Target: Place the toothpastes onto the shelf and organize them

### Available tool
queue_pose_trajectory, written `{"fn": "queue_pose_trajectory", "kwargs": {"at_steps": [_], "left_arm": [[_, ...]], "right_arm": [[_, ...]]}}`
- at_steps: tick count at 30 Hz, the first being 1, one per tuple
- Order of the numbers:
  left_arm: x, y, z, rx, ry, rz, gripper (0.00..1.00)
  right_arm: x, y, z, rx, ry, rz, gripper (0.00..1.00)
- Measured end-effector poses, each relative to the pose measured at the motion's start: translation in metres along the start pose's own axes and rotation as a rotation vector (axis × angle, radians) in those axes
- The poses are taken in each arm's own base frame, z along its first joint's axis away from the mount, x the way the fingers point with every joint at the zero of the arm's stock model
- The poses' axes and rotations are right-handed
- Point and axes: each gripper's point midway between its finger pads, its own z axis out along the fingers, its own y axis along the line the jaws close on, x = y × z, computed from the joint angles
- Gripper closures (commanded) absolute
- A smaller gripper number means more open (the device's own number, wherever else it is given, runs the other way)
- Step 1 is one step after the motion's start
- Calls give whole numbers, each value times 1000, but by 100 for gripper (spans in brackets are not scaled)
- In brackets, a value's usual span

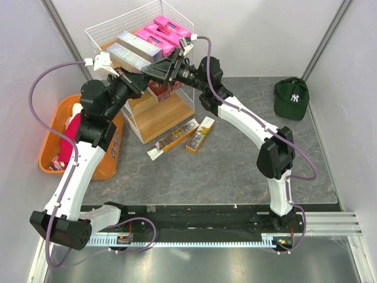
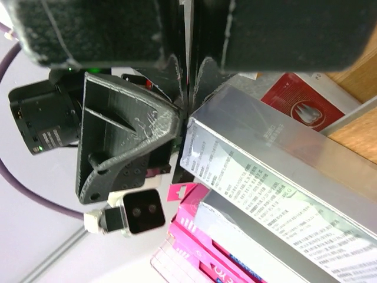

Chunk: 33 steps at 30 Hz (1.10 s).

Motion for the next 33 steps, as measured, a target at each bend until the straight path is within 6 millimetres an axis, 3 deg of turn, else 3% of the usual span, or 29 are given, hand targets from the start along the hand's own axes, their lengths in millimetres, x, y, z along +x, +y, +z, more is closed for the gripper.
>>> {"fn": "queue_pose_trajectory", "kwargs": {"at_steps": [9,23,30,33], "left_arm": [[-19,4,0,-52,-70,4,95],[-37,11,-1,-126,-124,9,93],[-36,18,2,-144,-128,10,91],[-30,19,-1,-131,-122,14,85]], "right_arm": [[1,16,-9,-22,-2,-10,24],[17,21,-30,5,39,-10,23],[37,22,-65,111,83,-78,20],[42,24,-86,179,79,-141,16]]}}
